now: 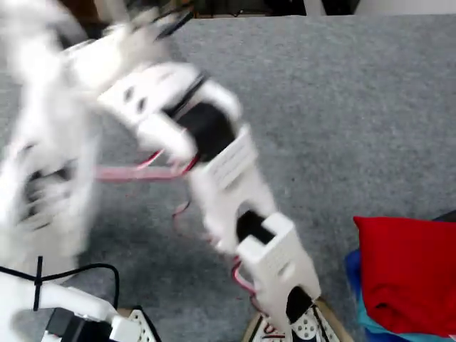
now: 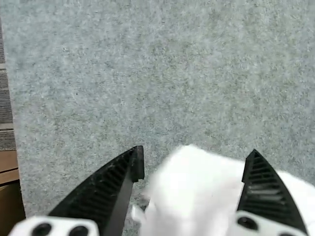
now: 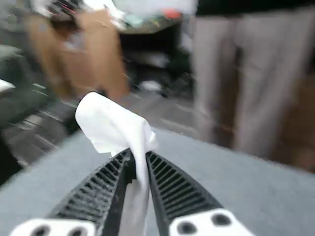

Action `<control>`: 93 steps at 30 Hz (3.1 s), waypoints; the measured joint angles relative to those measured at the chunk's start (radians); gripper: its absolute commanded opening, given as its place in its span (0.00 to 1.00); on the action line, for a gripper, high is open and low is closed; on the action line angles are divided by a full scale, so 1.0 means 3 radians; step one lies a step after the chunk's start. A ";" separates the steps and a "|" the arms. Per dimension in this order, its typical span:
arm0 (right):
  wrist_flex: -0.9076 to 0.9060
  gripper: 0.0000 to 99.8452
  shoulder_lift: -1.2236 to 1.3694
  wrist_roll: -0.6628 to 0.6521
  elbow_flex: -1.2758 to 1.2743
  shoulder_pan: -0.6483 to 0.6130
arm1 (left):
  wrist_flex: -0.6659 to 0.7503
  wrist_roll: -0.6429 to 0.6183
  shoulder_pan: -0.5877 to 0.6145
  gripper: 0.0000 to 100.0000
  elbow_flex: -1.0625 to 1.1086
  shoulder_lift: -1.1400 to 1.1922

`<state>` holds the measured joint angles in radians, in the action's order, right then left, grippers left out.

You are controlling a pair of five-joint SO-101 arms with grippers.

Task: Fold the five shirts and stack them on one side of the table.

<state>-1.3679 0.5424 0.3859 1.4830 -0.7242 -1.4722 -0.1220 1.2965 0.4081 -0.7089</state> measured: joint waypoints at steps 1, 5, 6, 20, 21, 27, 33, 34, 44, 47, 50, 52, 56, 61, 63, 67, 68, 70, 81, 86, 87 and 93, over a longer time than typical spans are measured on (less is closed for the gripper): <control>-0.0235 0.01 0.0000 0.0000 -0.0051 0.0174 | 0.0000 0.0000 -0.0026 0.32 0.0000 0.0000; -0.1171 0.01 0.0123 -0.0169 -0.0327 0.0752 | 0.0000 0.0000 -0.0102 0.32 0.0000 0.0000; -0.1258 0.01 0.0169 -0.0225 -0.0425 0.0859 | 0.0000 0.0000 -0.0113 0.32 0.0000 0.0000; -0.1335 0.09 0.0220 -0.0440 -0.1805 0.2209 | 0.0000 0.0000 -0.0148 0.32 -0.0005 0.0000; -0.1335 0.15 0.0220 -0.0465 -0.1872 0.2271 | 0.0000 0.0000 -0.0148 0.32 -0.0010 0.0000; -0.1335 0.37 0.0220 -0.0859 -0.2148 0.2404 | 0.0000 0.0000 -0.0148 0.32 -0.0010 0.0000; -0.1335 0.29 0.0194 -0.0890 -0.2153 0.2286 | 0.0000 0.0000 -0.0148 0.32 -0.0010 0.0000; -0.1335 0.28 0.0153 -0.0890 -0.2153 0.2189 | 0.0000 0.0000 -0.0148 0.32 -0.0010 0.0000; -0.0895 0.18 -0.0419 -0.0563 -0.2179 0.0481 | 0.0000 0.0000 -0.0020 0.32 -0.0010 0.0000; -0.0568 0.18 -0.0332 -0.0532 -0.2179 -0.0020 | 0.0000 0.0000 0.0169 0.32 0.0051 0.0000; -0.0235 0.18 -0.0036 -0.0460 -0.2179 -0.0368 | 0.0000 0.0005 0.0414 0.32 0.0113 0.0000; -0.0015 0.18 0.0184 -0.0460 -0.2179 -0.0522 | 0.0000 0.0066 0.0557 0.32 0.0143 0.0000; 0.0476 0.18 0.0552 -0.0460 -0.2179 -0.0716 | 0.0087 0.0164 0.0818 0.32 0.0235 0.0000; 0.1013 0.18 0.0839 -0.0460 -0.2179 -0.0752 | 0.0609 0.0179 0.1135 0.32 0.0511 0.0000; 0.1141 0.18 0.0956 -0.0460 -0.2179 -0.0752 | 0.0813 0.0179 0.1222 0.32 0.0614 0.0000; 0.1217 0.18 0.1166 -0.0460 -0.2179 -0.0752 | 0.1033 0.0179 0.1263 0.32 0.0752 0.0000; 0.1222 0.18 0.1212 -0.0460 -0.2179 -0.0752 | 0.1048 0.0184 0.1263 0.32 0.0752 0.0005; 0.1227 0.18 0.1289 -0.0460 -0.2179 -0.0752 | 0.1054 0.0184 0.1263 0.32 0.0757 0.0005; 0.0813 0.18 0.1550 -0.0460 -0.2179 -0.0614 | 0.1064 0.0184 0.1233 0.32 0.0762 0.0005; 0.0711 0.14 0.1555 -0.0465 -0.2179 -0.0573 | 0.1064 0.0184 0.1233 0.32 0.0762 0.0005; 0.0711 0.10 0.1555 -0.0465 -0.2179 -0.0563 | 0.1064 0.0184 0.1233 0.32 0.0762 0.0005; 0.0690 0.01 0.1555 -0.0465 -0.2179 -0.0435 | 0.1064 0.0184 0.1233 0.32 0.0762 0.0005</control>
<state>-1.1607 1.0088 0.2463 0.8293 -0.8546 -1.1531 -0.0667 1.6663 0.6368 -0.7073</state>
